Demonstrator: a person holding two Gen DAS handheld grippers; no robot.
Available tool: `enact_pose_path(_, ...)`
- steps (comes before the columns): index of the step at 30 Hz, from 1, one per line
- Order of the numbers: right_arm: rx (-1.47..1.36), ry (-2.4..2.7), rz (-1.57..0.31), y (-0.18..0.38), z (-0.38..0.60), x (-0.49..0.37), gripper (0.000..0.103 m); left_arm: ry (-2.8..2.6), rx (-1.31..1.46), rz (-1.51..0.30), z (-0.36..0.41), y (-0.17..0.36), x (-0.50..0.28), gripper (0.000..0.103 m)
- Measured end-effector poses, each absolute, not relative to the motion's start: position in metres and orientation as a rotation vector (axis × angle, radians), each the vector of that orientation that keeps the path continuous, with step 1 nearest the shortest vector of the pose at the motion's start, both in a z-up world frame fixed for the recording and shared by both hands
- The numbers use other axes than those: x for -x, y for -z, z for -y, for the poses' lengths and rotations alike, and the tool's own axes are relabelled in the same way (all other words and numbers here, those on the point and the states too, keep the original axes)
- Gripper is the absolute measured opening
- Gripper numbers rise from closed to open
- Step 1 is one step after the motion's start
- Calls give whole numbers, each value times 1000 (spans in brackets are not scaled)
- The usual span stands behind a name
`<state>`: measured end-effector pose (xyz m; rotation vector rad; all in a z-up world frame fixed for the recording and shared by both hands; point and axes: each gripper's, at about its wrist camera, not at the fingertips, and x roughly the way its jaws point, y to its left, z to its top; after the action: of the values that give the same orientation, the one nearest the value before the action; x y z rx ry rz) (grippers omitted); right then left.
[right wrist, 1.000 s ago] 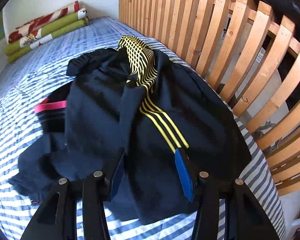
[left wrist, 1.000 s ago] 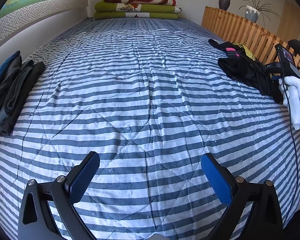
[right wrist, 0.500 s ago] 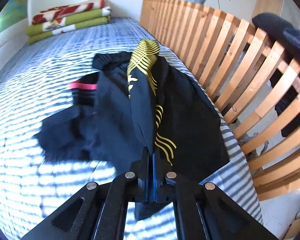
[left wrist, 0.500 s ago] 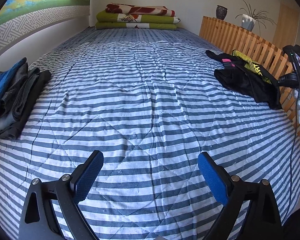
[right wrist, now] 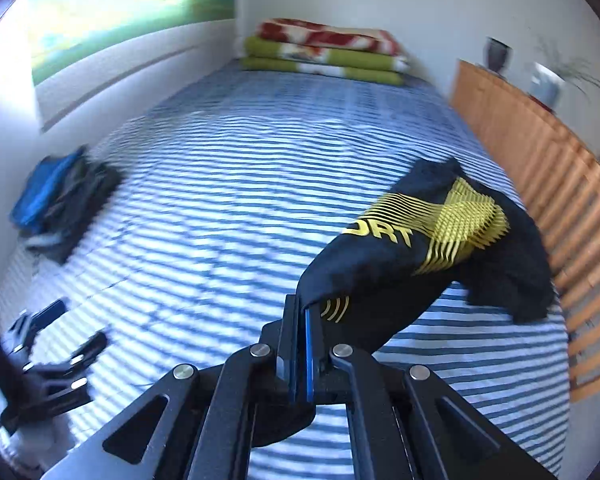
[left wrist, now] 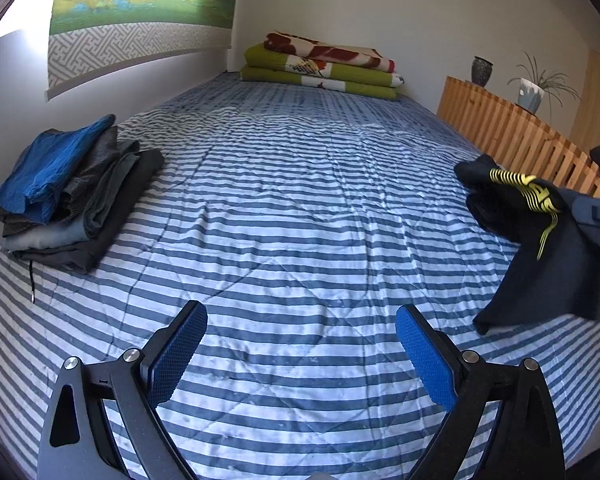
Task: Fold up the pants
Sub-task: 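Lift the black yellow-striped shorts with the right tool and pull them free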
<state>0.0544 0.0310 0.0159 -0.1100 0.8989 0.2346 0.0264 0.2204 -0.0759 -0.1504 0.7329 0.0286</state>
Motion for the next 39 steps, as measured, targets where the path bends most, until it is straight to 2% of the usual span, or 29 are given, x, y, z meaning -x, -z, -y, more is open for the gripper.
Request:
enact_pose_path(8, 115, -544, -931, -19, -143, 12, 3, -177, 261, -681, -309, 62, -4, 97)
enact_pose_path(15, 177, -676, -1053, 37, -205, 59, 5, -250, 319, -641, -357, 53, 9, 97)
enact_pose_path(17, 160, -658, -1113, 52, -193, 55, 8, -236, 321, -647, -353, 52, 5, 97)
enact_pose_path(22, 33, -487, -1137, 64, -112, 25, 34, -136, 251, -697, -311, 58, -7, 97)
enact_pose_path(28, -71, -154, -1116, 73, 8, -43, 43, 79, 158, -834, -237, 89, -22, 97)
enact_pose_path(31, -171, -70, -1160, 92, 48, -88, 43, 150, 102, -874, -204, 102, -23, 97)
enact_pose_path(35, -322, -61, -1213, 121, 64, -131, 43, 181, 97, -900, -188, 112, -27, 97)
enact_pose_path(39, -305, -45, -1243, 138, 49, -155, 44, 188, 103, -905, -185, 114, -32, 97)
